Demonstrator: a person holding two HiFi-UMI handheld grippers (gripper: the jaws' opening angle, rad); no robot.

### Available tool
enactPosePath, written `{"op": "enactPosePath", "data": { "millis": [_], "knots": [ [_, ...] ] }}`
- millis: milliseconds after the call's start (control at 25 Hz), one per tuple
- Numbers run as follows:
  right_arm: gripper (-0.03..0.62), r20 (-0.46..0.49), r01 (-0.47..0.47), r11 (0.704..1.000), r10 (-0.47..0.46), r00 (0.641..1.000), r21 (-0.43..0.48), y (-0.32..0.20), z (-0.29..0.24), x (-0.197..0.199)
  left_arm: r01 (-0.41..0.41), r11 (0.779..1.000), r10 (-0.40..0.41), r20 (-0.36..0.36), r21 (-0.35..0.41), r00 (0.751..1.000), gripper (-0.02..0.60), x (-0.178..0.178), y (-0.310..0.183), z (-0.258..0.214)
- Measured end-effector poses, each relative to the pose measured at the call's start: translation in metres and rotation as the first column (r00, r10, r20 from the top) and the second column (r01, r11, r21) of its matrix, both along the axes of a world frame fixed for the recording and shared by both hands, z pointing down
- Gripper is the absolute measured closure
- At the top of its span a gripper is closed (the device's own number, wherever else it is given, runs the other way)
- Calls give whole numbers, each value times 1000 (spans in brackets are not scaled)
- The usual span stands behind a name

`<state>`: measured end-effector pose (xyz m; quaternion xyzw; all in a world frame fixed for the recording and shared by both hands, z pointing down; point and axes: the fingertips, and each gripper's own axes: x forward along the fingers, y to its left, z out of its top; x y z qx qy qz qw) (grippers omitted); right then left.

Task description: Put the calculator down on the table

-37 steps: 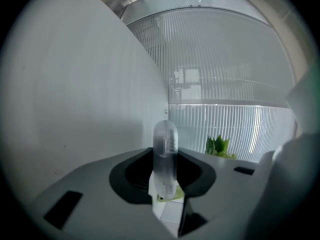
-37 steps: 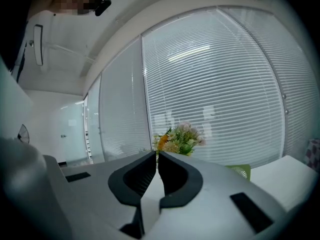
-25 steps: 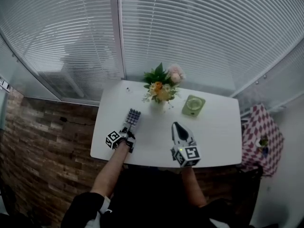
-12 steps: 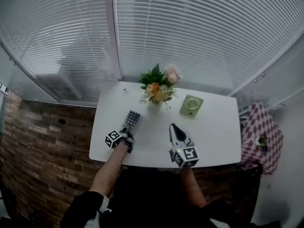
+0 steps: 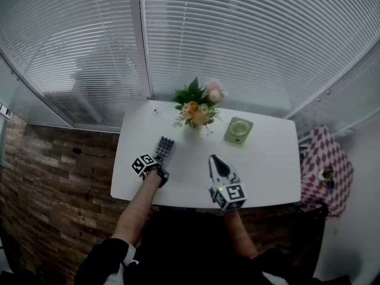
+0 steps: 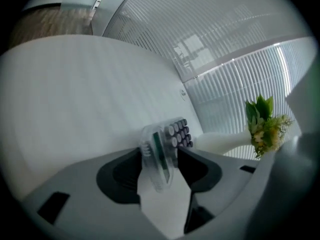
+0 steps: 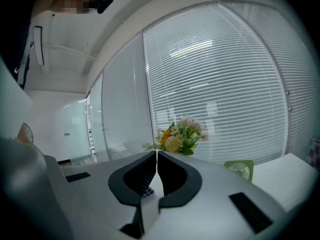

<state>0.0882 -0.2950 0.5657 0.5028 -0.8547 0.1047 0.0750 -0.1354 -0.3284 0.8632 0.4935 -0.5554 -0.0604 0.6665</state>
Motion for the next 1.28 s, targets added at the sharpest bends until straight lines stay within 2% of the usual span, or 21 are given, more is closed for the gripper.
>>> {"op": "enactPosePath", "data": {
  "millis": [80,200,320,560,680,800,880,920,1080,1160,1280],
  "knots": [
    [585,-6,-3,1000,3,1000,1,1,-3,0,-10,1000,10,8,-27,1000,323,2,3,-4],
    [585,12,-5,1000,5,1000,-5,4,0,0,41,998,-42,-10,-49,999,318,-4,12,-4],
    [586,10,-2,1000,2,1000,-9,4,0,-2,73,997,-75,-61,-31,995,318,-5,19,-7],
    [585,1,-16,1000,16,1000,9,1,-2,-1,100,987,-80,-154,125,985,318,-15,24,-42],
    [585,-20,-9,1000,9,1000,11,1,-4,-2,87,972,-46,-183,220,982,318,-18,22,-66],
    [585,-11,-18,1000,18,1000,3,-1,-5,-2,106,950,-47,-199,295,979,318,-25,20,-93],
    [585,-4,-22,1000,22,1000,-2,-2,-3,-2,141,922,-51,-247,361,968,318,-28,15,-119],
    [585,-6,-22,1000,22,1000,-3,-2,-1,-1,165,901,-49,-282,402,958,318,-29,13,-134],
    [585,-23,-27,1000,27,999,-2,-7,1,1,258,791,-28,-387,556,922,318,-36,6,-199],
    [585,-12,-35,999,35,999,8,-9,-1,3,295,744,-29,-412,600,910,318,-42,7,-225],
    [585,-22,-47,999,47,999,16,-11,-4,7,338,699,-29,-447,630,894,318,-47,10,-259]
  ]
}}
